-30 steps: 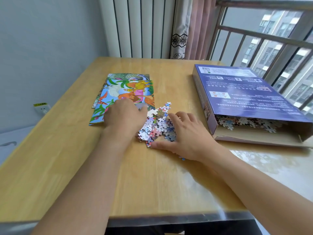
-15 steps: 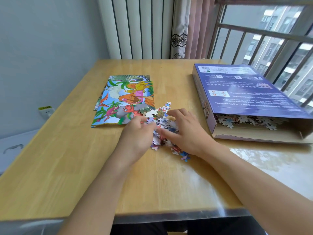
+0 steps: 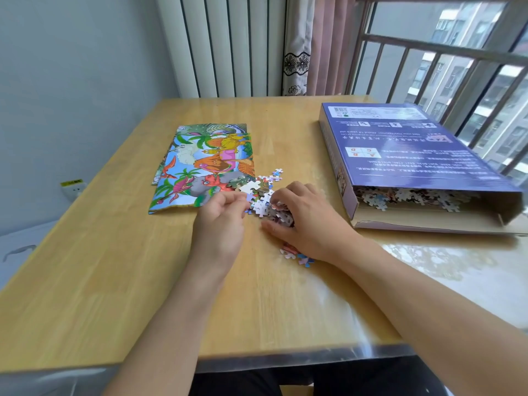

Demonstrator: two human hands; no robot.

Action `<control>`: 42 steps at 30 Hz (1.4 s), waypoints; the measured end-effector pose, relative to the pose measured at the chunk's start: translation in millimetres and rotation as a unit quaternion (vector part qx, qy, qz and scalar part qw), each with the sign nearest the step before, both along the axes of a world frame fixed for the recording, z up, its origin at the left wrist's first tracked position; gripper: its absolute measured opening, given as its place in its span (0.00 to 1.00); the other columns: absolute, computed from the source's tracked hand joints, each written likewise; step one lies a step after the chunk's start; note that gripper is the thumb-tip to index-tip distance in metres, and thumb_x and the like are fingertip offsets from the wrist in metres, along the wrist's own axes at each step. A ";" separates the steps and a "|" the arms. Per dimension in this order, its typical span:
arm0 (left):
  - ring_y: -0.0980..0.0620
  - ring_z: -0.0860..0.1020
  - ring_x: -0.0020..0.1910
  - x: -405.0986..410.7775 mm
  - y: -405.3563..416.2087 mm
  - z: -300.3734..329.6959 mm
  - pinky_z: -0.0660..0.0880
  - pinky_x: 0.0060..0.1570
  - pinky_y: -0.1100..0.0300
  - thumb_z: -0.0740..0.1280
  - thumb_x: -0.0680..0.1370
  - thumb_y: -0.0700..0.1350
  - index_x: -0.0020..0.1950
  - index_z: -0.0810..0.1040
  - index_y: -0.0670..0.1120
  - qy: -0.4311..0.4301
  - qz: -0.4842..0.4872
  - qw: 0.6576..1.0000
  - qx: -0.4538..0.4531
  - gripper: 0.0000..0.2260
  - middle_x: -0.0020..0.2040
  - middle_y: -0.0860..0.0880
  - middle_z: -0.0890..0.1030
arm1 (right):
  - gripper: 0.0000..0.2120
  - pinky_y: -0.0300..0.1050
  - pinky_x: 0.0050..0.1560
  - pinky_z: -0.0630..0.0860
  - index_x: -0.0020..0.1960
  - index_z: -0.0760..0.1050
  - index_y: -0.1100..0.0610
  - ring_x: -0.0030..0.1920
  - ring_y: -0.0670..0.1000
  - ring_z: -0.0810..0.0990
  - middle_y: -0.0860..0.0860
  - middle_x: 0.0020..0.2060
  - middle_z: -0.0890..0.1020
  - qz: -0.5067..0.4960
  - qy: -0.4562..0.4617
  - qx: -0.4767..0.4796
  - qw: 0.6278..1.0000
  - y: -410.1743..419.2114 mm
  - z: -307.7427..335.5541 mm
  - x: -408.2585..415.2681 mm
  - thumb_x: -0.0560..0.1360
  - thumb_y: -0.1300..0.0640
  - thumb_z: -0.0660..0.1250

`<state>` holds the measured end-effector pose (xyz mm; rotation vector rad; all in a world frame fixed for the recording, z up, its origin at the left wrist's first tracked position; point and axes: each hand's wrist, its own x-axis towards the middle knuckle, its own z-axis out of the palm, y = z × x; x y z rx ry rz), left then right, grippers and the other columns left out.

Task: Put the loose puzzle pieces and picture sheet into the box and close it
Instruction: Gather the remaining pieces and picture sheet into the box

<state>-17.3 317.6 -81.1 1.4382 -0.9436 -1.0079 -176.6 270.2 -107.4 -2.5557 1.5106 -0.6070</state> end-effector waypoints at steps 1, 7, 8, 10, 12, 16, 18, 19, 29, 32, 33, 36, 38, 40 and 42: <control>0.49 0.78 0.48 1.8 0.9 -0.5 0.76 0.53 0.52 0.63 0.81 0.43 0.48 0.80 0.50 0.000 0.004 1.000 -0.006 0.06 0.50 0.47 0.83 | 0.18 0.52 0.57 0.71 0.59 0.75 0.53 0.55 0.55 0.72 0.51 0.52 0.76 -0.004 0.003 -0.011 1.000 -0.5 0.4 0.4 0.76 0.41 0.67; 0.49 0.81 0.54 1.7 -2.7 3.2 0.77 0.50 0.53 0.64 0.81 0.47 0.48 0.80 0.50 0.054 0.012 0.998 -0.011 0.06 0.52 0.47 0.84 | 0.11 0.53 0.40 0.72 0.55 0.72 0.59 0.47 0.61 0.77 0.55 0.43 0.78 -0.005 0.060 -0.079 0.995 -6.6 15.3 2.3 0.79 0.52 0.64; 0.49 0.81 0.54 0.8 -3.4 4.4 0.77 0.51 0.52 0.64 0.81 0.47 0.48 0.80 0.49 0.057 0.012 0.998 -0.012 0.07 0.52 0.46 0.84 | 0.11 0.53 0.39 0.71 0.56 0.72 0.60 0.46 0.61 0.77 0.56 0.44 0.79 -0.004 0.064 -0.080 0.995 -9.0 17.9 1.9 0.79 0.53 0.65; 0.50 0.81 0.54 -0.5 -5.2 6.7 0.78 0.53 0.51 0.64 0.81 0.47 0.48 0.80 0.49 0.062 0.010 0.998 -0.016 0.07 0.52 0.46 0.84 | 0.13 0.53 0.40 0.72 0.59 0.71 0.60 0.45 0.62 0.78 0.56 0.46 0.80 -0.007 0.054 -0.077 0.996 -14.0 21.2 0.7 0.79 0.55 0.67; 0.50 0.81 0.53 -1.6 -7.0 9.8 0.78 0.51 0.52 0.64 0.82 0.47 0.47 0.80 0.48 0.066 0.008 0.998 -0.023 0.07 0.51 0.46 0.84 | 0.14 0.53 0.42 0.75 0.63 0.72 0.60 0.45 0.61 0.79 0.56 0.46 0.81 -0.028 -0.002 -0.065 0.997 -17.0 23.3 -0.4 0.79 0.57 0.67; 0.51 0.79 0.48 -2.9 -16.0 18.0 0.76 0.47 0.56 0.64 0.81 0.47 0.49 0.80 0.48 0.068 0.002 0.997 -0.035 0.06 0.48 0.48 0.83 | 0.10 0.51 0.35 0.81 0.59 0.78 0.58 0.36 0.50 0.83 0.55 0.42 0.83 -0.106 -0.229 -0.006 0.968 -17.2 33.6 -4.1 0.80 0.56 0.67; 0.52 0.79 0.47 -7.2 -21.3 21.7 0.76 0.48 0.55 0.65 0.81 0.47 0.48 0.80 0.47 0.055 -0.001 0.998 -0.038 0.06 0.47 0.49 0.83 | 0.07 0.47 0.27 0.79 0.54 0.78 0.63 0.29 0.49 0.82 0.59 0.38 0.82 -0.110 -0.336 0.059 0.934 -13.4 43.8 -10.6 0.80 0.59 0.66; 0.52 0.79 0.47 -12.2 -23.9 23.4 0.76 0.49 0.54 0.65 0.81 0.47 0.48 0.80 0.47 0.048 -0.008 0.998 -0.039 0.06 0.46 0.49 0.83 | 0.07 0.45 0.27 0.79 0.52 0.78 0.64 0.30 0.53 0.83 0.61 0.38 0.82 -0.110 -0.379 0.088 0.915 -10.2 50.2 -16.0 0.81 0.60 0.66; 0.56 0.77 0.51 -95.0 -41.1 22.1 0.72 0.49 0.63 0.70 0.76 0.44 0.51 0.79 0.50 -0.331 -0.161 0.900 -0.234 0.05 0.49 0.56 0.80 | 0.04 0.41 0.33 0.81 0.48 0.77 0.66 0.35 0.53 0.82 0.60 0.39 0.80 -0.214 -0.564 0.285 0.745 24.9 76.1 -113.5 0.78 0.65 0.68; 0.50 0.71 0.59 -117.3 -46.7 15.3 0.65 0.57 0.63 0.71 0.74 0.48 0.51 0.79 0.50 -0.421 -0.229 0.827 -0.295 0.08 0.57 0.52 0.75 | 0.03 0.41 0.36 0.83 0.51 0.78 0.62 0.33 0.50 0.85 0.55 0.40 0.83 -0.277 -0.584 0.326 0.690 34.4 70.8 -145.3 0.78 0.66 0.68; 0.49 0.69 0.63 -122.3 -48.0 11.3 0.65 0.60 0.61 0.70 0.73 0.52 0.51 0.79 0.51 -0.449 -0.245 0.802 -0.308 0.09 0.61 0.50 0.74 | 0.06 0.41 0.38 0.84 0.55 0.78 0.62 0.34 0.49 0.85 0.55 0.43 0.84 -0.291 -0.590 0.336 0.674 33.3 67.7 -152.6 0.78 0.66 0.68; 0.47 0.64 0.70 -129.1 -48.9 -1.8 0.67 0.66 0.50 0.64 0.72 0.63 0.49 0.80 0.53 -0.518 -0.269 0.743 -0.328 0.17 0.67 0.48 0.71 | 0.13 0.43 0.35 0.84 0.62 0.75 0.62 0.46 0.55 0.86 0.60 0.55 0.82 -0.315 -0.614 0.359 0.629 27.1 65.6 -163.7 0.78 0.65 0.68; 0.47 0.64 0.70 -128.1 -47.5 -7.0 0.67 0.66 0.49 0.64 0.71 0.65 0.48 0.82 0.53 -0.528 -0.287 0.730 -0.326 0.19 0.67 0.48 0.71 | 0.17 0.48 0.41 0.85 0.64 0.72 0.62 0.54 0.60 0.84 0.63 0.62 0.78 -0.297 -0.629 0.382 0.608 21.9 67.9 -165.8 0.77 0.64 0.69; 0.46 0.65 0.70 -125.8 -47.3 -10.1 0.68 0.65 0.48 0.68 0.71 0.63 0.45 0.83 0.53 -0.525 -0.305 0.725 -0.324 0.15 0.66 0.48 0.72 | 0.29 0.57 0.56 0.82 0.72 0.64 0.63 0.61 0.63 0.80 0.64 0.69 0.72 -0.251 -0.668 0.397 0.577 18.5 71.1 -166.1 0.74 0.63 0.70; 0.44 0.67 0.69 -124.2 -49.7 -12.5 0.70 0.63 0.45 0.72 0.71 0.57 0.43 0.84 0.52 -0.528 -0.307 0.717 -0.334 0.09 0.65 0.46 0.73 | 0.47 0.64 0.68 0.72 0.78 0.55 0.62 0.71 0.65 0.72 0.63 0.75 0.64 -0.229 -0.697 0.393 0.554 14.3 70.7 -169.0 0.64 0.65 0.74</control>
